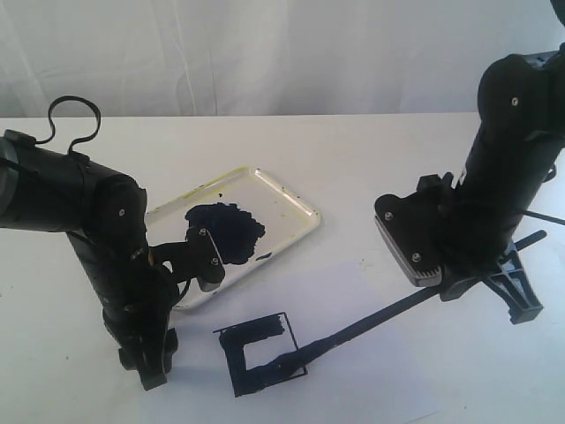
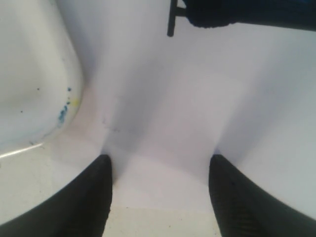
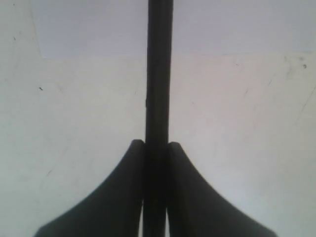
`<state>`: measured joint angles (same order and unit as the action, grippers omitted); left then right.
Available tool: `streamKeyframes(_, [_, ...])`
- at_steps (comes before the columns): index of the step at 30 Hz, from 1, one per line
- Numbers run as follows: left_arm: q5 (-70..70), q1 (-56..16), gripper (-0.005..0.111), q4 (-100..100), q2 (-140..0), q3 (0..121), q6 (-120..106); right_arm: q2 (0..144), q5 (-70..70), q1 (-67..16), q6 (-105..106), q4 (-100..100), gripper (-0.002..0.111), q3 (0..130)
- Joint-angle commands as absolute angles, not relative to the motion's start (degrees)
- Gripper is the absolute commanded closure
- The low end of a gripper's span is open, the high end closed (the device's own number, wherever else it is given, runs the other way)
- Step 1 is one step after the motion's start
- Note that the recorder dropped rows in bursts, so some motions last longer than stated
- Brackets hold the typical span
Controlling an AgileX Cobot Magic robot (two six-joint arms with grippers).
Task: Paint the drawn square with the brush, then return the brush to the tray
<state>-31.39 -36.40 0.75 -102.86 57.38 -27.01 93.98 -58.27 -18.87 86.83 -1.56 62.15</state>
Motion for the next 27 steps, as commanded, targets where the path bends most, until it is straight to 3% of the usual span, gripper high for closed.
streamKeyframes(1, [-31.6,-36.7,0.045,0.0,-103.4,56.6,-27.0,93.2,-59.1,-18.8,85.5,0.0,0.108,61.9])
streamKeyframes(27, [-31.6,-36.7,0.045,0.0,-103.4,56.6,-27.0,88.7,-60.2,-18.8,85.0,0.4,0.108,61.9])
